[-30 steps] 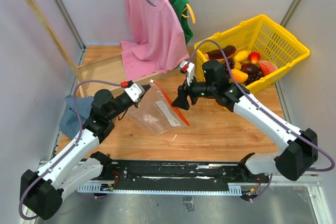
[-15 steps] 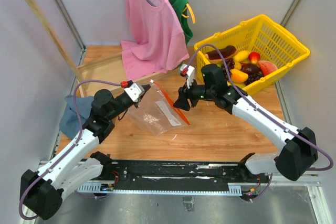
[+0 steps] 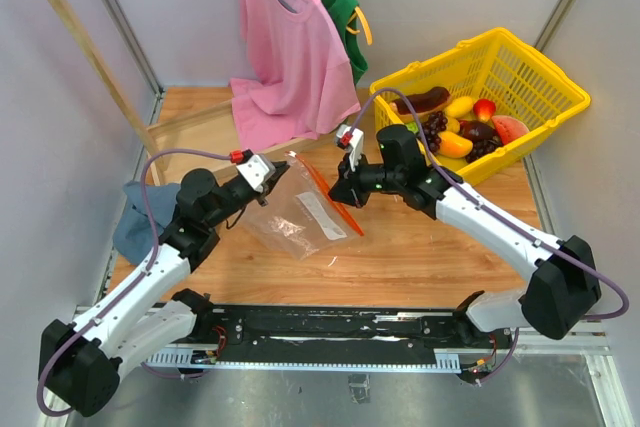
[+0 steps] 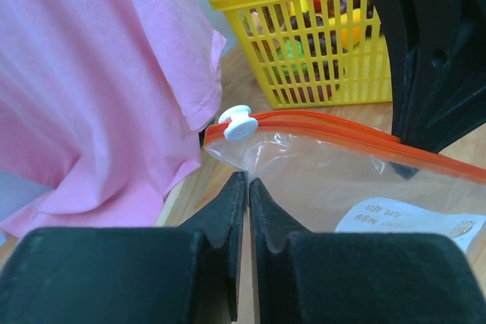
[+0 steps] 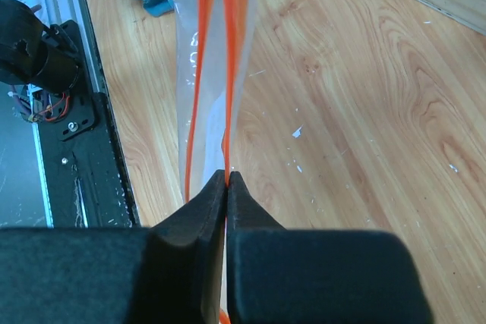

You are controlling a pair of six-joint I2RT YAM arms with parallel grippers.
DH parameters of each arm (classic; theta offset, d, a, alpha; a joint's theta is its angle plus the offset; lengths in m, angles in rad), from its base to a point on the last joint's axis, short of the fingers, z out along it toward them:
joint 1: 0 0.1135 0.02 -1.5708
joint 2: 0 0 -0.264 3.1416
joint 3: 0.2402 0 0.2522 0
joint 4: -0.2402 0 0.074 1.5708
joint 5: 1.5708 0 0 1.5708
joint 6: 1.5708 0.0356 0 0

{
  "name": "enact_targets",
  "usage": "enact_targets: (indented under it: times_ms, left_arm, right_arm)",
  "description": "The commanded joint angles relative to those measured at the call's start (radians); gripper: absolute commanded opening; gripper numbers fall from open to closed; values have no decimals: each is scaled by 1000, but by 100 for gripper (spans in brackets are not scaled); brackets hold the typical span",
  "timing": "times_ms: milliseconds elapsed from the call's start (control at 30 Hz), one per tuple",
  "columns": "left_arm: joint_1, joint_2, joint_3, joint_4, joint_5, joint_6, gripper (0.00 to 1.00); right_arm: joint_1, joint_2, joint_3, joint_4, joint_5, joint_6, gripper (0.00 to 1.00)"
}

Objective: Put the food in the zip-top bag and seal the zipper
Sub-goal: Open the zipper of the food storage bag.

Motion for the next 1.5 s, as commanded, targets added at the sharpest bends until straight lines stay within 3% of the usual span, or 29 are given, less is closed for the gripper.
enact_targets:
  times_ms: [0, 67, 233, 300, 533, 667, 967, 1367, 1467]
  left_arm:
    - [-12, 6, 39, 22, -41, -74, 17]
    - [-12, 3, 55, 1, -106, -116, 25]
    - [-12, 2, 155, -171, -188, -257, 62]
    - [-12, 11, 208, -249, -202, -335, 66]
    - [-13, 74, 351, -434, -218, -704, 72]
    - [-13, 100, 334, -400, -140, -892, 75]
    - [-33, 110, 114, -143, -112, -1209, 78]
    - [-97, 138, 52, -167, -258, -1323, 78]
    - [-111, 150, 47, -195, -309, -1331, 73]
  right_arm:
    - [14, -29, 16, 12, 34, 3, 1]
    - [13, -54, 17, -1, 79, 4, 1]
    - [32, -118, 29, -44, 283, 28, 1]
    - [51, -141, 37, -63, 390, 31, 1]
    - [131, -179, 114, -133, 697, 44, 1]
    - [153, -146, 151, -171, 793, 62, 1]
    - [174, -22, 106, -103, 706, 201, 1]
    - [202, 109, 140, -24, 559, 314, 1]
    - [207, 112, 148, -24, 557, 318, 1]
